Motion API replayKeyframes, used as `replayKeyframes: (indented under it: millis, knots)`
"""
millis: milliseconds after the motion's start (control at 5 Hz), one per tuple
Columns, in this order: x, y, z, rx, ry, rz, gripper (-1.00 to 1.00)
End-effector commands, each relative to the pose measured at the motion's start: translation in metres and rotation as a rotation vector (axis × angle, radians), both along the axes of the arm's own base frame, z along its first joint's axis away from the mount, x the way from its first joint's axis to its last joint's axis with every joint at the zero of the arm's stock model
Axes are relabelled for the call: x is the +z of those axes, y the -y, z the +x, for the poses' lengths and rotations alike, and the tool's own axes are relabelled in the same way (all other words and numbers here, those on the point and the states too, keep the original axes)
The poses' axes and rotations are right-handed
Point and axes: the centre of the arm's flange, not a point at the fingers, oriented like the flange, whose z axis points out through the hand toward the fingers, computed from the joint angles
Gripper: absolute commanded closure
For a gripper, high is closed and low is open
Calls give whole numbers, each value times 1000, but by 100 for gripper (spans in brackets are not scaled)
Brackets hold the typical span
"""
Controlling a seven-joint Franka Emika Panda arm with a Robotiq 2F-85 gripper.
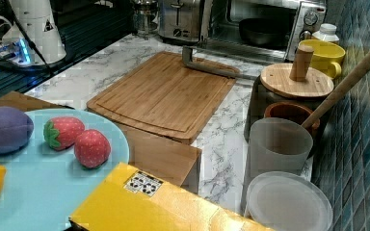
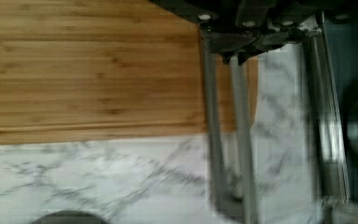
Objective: Close the oven.
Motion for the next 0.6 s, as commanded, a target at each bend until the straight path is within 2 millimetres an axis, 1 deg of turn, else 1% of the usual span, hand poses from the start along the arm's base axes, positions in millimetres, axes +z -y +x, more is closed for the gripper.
replayKeyframes:
  millis: [200, 400, 600]
  knots:
    - [-76, 56, 14, 18, 1, 123, 100]
    - [-86, 60, 15, 14, 68, 175, 100]
    - [-100, 58, 13, 30, 104, 224, 100]
